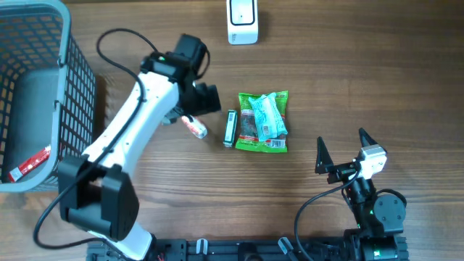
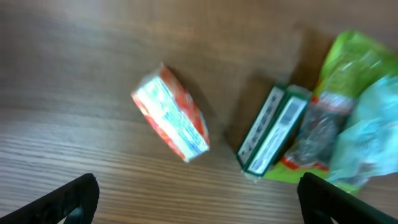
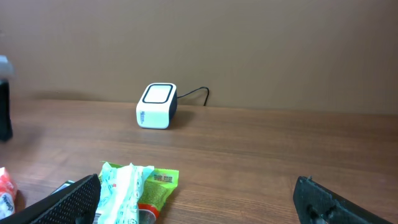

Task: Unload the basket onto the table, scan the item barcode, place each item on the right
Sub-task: 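Carry the red snack pack to the table left of the green box, then reach into the basket and grasp the long red snack stick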

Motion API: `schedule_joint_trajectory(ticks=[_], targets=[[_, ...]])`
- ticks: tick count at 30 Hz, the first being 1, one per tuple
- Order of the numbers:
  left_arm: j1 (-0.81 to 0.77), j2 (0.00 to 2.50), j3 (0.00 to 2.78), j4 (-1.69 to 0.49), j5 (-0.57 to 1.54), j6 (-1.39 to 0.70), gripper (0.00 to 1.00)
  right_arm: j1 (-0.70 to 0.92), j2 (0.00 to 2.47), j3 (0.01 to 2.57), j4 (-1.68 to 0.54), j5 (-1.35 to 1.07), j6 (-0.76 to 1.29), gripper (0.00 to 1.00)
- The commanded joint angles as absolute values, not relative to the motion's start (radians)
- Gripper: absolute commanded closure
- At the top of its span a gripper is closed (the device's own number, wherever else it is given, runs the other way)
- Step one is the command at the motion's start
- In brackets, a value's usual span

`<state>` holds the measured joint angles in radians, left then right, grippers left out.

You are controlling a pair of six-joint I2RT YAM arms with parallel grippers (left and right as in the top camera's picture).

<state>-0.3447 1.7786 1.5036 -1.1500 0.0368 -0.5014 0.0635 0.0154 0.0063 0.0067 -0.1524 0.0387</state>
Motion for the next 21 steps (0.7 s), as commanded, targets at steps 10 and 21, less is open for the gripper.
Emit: schedule_joint_trajectory(ticks=[10,21], targets=[[0.030,1.493,1.818,-1.185,-0.026,-0.490,0.00,0.059,0.009,0.005,0.010,-0.147,0.027,0.00],[0.622,1.513,1.815,-1.186,-0.058,-0.726,0.00,0.059,0.009,0.005,0.010,-0.147,0.027,0.00]])
